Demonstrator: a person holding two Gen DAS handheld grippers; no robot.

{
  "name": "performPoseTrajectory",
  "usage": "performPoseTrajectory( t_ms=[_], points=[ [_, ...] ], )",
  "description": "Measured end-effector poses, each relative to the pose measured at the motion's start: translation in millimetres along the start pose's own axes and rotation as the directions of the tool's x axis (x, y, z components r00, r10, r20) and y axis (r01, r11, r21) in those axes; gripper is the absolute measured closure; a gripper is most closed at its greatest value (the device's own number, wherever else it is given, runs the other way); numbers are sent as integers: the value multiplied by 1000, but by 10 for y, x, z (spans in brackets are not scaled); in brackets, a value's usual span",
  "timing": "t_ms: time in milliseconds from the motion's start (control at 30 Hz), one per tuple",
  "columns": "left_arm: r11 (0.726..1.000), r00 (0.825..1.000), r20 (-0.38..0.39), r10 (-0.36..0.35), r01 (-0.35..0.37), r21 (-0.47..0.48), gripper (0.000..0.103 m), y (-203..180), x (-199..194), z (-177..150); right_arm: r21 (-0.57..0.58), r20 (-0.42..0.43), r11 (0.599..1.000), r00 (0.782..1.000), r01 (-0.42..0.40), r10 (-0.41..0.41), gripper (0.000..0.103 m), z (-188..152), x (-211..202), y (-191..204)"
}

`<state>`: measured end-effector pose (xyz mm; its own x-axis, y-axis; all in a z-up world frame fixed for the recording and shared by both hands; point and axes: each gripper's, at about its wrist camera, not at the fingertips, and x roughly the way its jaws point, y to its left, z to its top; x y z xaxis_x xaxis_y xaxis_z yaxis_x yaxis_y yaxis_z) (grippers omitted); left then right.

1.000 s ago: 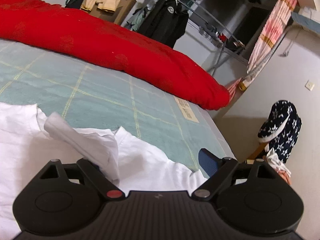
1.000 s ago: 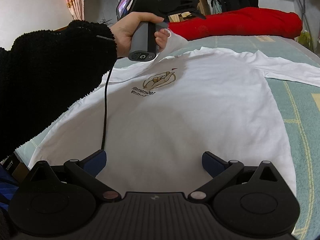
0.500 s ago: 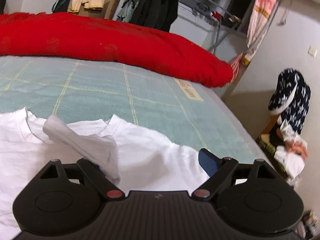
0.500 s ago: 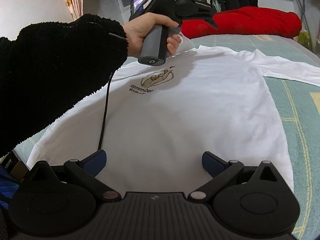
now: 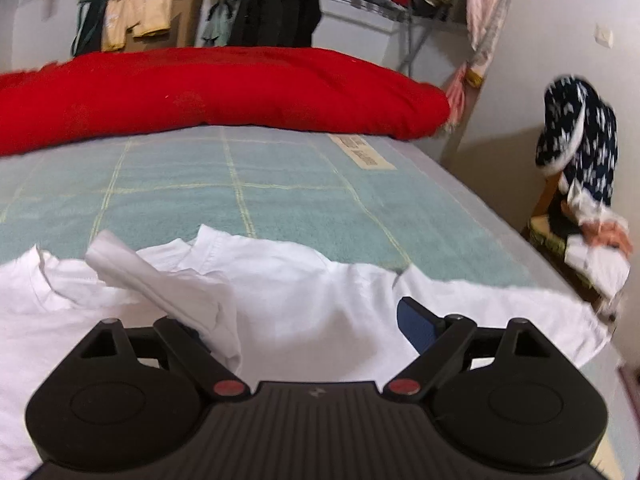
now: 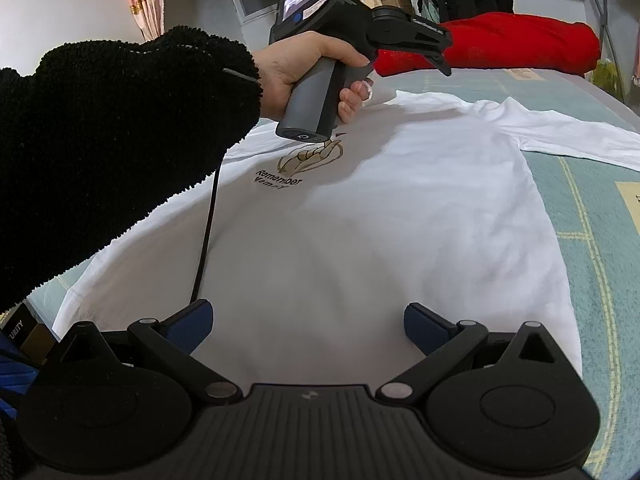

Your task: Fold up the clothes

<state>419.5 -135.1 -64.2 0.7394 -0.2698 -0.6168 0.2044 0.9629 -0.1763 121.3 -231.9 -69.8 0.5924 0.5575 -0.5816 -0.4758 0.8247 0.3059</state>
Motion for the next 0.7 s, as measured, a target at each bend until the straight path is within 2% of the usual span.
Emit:
performPoseTrajectory(
  t_ms=[100,167,267,333,433,533,567,600,633,700],
  points=[
    [995,999,-22,45,-42,92,15,-91,26,-29,1,1,1000,1000,4,-4,0,-12,-27,5],
    [980,997,-29,71,-64,186,15,-184,23,-64,5,3,1000,1000,6,-6,0,-18,-40,-6],
    [927,990,-35,133,-112,357,14,-387,32,-131,14,6,1000,1000,7,-7,0,-21,-41,-22],
    [871,983,-43,180,-139,471,14,-523,65,-179,12,5,1000,1000,10,-10,0,-25,-35,-19],
    [756,973,-38,228,-153,637,13,-707,88,-287,7,3,1000,1000,14,-14,0,-35,-36,-9],
    [637,968,3,250,-167,752,13,-845,68,-403,11,4,1000,1000,16,-16,0,-39,-43,-9],
    [622,969,4,246,-161,767,13,-864,52,-413,13,5,1000,1000,17,-17,0,-37,-44,-11],
    [619,971,-3,240,-150,771,13,-872,37,-409,14,5,1000,1000,19,-19,0,-34,-44,-12],
    [626,973,-10,231,-141,767,13,-869,14,-392,14,4,1000,1000,20,-20,0,-30,-43,-13],
    [664,978,-27,205,-119,738,13,-820,-72,-312,13,4,1000,1000,24,-24,0,-30,-52,-11]
  ],
)
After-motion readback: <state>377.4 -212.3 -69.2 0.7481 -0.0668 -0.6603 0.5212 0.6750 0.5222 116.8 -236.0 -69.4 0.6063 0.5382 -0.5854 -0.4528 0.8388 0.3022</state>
